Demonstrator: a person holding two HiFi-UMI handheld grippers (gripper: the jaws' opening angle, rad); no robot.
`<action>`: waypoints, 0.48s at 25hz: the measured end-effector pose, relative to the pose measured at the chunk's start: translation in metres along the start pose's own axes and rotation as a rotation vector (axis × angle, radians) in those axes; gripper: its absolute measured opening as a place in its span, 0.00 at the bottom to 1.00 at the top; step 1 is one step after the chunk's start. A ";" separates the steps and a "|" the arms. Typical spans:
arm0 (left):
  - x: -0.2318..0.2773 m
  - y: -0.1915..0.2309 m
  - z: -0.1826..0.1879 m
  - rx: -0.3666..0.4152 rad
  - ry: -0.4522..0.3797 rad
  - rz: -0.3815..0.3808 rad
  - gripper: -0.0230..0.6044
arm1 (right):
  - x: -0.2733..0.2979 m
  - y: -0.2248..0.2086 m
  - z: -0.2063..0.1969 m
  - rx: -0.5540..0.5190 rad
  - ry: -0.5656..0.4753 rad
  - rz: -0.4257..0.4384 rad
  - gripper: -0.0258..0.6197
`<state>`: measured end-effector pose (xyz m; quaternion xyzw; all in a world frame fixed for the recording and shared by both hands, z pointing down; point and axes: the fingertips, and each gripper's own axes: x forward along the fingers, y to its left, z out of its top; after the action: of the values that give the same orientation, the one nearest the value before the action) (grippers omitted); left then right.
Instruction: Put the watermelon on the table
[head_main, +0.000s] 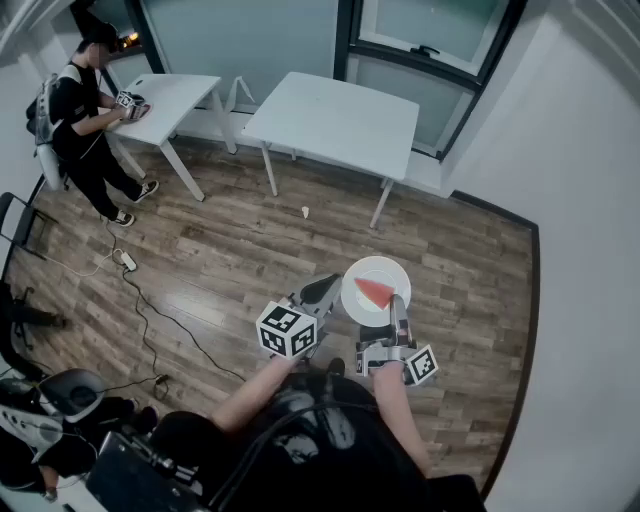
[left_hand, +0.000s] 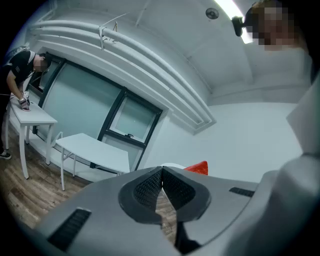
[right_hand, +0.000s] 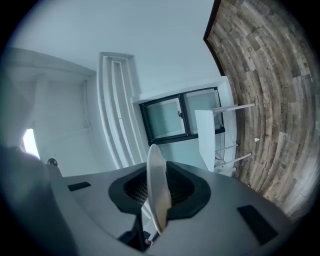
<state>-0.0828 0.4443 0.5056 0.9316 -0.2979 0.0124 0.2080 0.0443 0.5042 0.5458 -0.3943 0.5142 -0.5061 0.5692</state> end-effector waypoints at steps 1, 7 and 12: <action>0.000 0.001 0.000 0.000 0.001 0.000 0.04 | 0.001 0.000 0.003 -0.014 -0.012 0.002 0.14; -0.001 0.002 0.002 -0.009 -0.002 -0.003 0.04 | 0.001 0.001 0.003 -0.003 -0.017 0.014 0.14; -0.006 0.004 0.002 -0.016 -0.008 -0.002 0.04 | -0.001 -0.003 0.003 0.038 -0.034 0.021 0.14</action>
<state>-0.0904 0.4436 0.5049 0.9302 -0.2980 0.0060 0.2141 0.0467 0.5040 0.5493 -0.3865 0.4986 -0.5031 0.5906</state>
